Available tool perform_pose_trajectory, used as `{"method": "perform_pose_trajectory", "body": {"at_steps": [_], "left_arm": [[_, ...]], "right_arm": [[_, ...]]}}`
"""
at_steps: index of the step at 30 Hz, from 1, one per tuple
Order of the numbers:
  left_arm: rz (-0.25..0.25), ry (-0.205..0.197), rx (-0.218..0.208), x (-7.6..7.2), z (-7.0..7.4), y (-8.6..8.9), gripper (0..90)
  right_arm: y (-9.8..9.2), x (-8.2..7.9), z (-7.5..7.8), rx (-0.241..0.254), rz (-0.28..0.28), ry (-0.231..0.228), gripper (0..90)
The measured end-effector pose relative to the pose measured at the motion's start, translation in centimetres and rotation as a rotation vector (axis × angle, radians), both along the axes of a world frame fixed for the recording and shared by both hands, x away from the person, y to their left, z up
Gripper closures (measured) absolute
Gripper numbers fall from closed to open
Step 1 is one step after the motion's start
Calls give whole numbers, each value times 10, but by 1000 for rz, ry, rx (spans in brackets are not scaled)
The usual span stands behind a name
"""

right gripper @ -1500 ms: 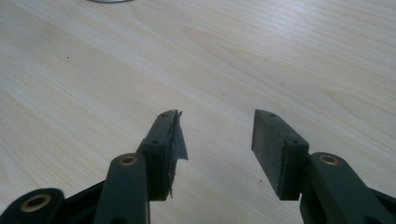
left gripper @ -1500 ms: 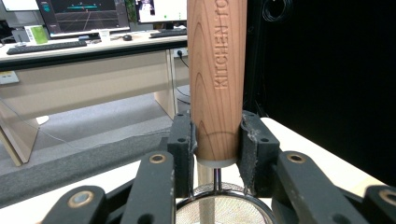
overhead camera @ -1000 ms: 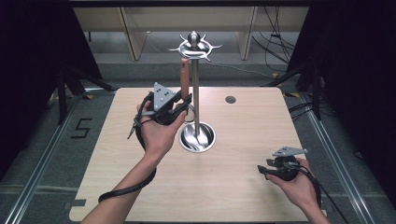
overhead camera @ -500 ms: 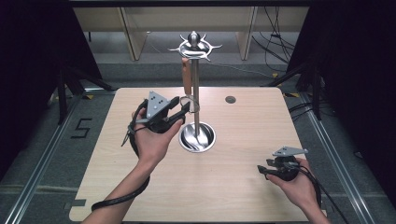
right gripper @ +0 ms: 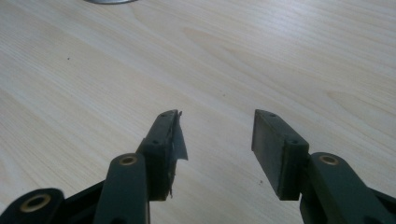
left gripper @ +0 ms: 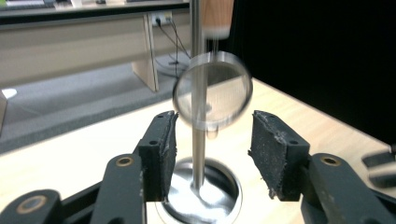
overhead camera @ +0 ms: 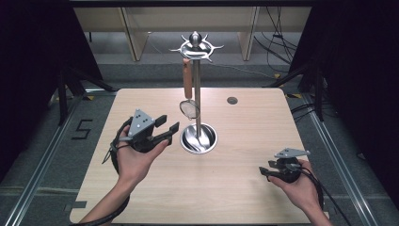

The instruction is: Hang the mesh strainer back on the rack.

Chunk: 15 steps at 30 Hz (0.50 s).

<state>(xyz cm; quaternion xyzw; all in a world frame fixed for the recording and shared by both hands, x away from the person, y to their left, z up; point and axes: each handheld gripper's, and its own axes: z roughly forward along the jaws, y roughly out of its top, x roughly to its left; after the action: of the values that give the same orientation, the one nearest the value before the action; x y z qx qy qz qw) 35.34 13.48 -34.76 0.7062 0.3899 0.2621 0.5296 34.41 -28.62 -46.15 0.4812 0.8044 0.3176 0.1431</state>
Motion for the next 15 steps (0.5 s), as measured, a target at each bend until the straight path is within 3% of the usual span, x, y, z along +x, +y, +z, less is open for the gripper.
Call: {"method": "perform_pose_trajectory", "body": {"at_steps": [6,10,12,13,15], "left_arm": [[27,49,40,-5,-28,22,449],[49,97,46,-9,-46,37,435],[50,117,58,-10,-52,47,426],[61,126,58,-11,-56,52,423],[83,150,79,-13,-66,63,422]], "right_arm": [[-1,1,-2,-13,15,-18,520],[0,0,-1,-7,9,-3,520],[-1,1,-3,-16,21,-21,520],[1,0,-1,0,4,3,520],[-1,1,-3,-13,21,-18,520]]}}
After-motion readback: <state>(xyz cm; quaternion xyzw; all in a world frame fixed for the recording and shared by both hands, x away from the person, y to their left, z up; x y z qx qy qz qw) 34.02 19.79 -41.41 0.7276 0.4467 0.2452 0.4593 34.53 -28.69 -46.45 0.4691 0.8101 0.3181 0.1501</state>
